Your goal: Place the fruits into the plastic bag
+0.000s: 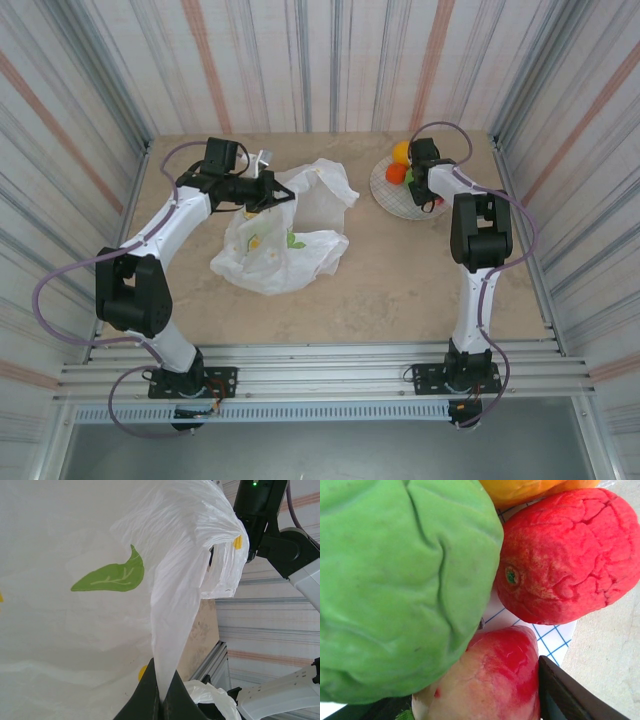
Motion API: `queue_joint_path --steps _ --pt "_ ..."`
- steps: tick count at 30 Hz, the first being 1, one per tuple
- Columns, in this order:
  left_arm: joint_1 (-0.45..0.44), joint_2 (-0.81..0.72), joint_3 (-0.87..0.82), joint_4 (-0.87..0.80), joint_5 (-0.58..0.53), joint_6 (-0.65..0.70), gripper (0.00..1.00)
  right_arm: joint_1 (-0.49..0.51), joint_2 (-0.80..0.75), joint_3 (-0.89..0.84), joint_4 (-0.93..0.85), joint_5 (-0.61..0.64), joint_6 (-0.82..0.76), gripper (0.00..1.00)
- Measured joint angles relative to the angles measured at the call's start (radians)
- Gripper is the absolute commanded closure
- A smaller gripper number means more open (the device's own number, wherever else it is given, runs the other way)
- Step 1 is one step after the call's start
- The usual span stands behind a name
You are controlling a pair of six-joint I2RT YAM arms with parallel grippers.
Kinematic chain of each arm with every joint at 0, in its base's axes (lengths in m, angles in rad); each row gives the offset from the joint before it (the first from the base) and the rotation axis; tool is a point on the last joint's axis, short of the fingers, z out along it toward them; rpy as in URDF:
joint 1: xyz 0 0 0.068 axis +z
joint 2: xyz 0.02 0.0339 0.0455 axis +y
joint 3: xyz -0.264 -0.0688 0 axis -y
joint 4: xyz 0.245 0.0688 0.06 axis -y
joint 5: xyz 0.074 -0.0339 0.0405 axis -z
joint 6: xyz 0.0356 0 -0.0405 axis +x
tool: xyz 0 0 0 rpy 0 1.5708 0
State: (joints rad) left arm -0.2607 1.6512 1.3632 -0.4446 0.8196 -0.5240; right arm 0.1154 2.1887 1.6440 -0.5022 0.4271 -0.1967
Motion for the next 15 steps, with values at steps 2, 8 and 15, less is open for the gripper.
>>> queue_joint_path --steps 2,8,15 --pt "0.000 0.000 0.000 0.000 0.000 0.000 1.00 0.000 -0.002 0.000 0.000 0.000 0.001 0.48" --pt "0.000 0.000 0.000 0.000 0.000 0.000 1.00 0.000 -0.086 -0.090 -0.006 -0.016 0.033 0.52" --pt "0.000 0.000 0.000 0.001 0.001 -0.001 1.00 0.003 -0.406 -0.339 0.008 -0.207 0.190 0.54"
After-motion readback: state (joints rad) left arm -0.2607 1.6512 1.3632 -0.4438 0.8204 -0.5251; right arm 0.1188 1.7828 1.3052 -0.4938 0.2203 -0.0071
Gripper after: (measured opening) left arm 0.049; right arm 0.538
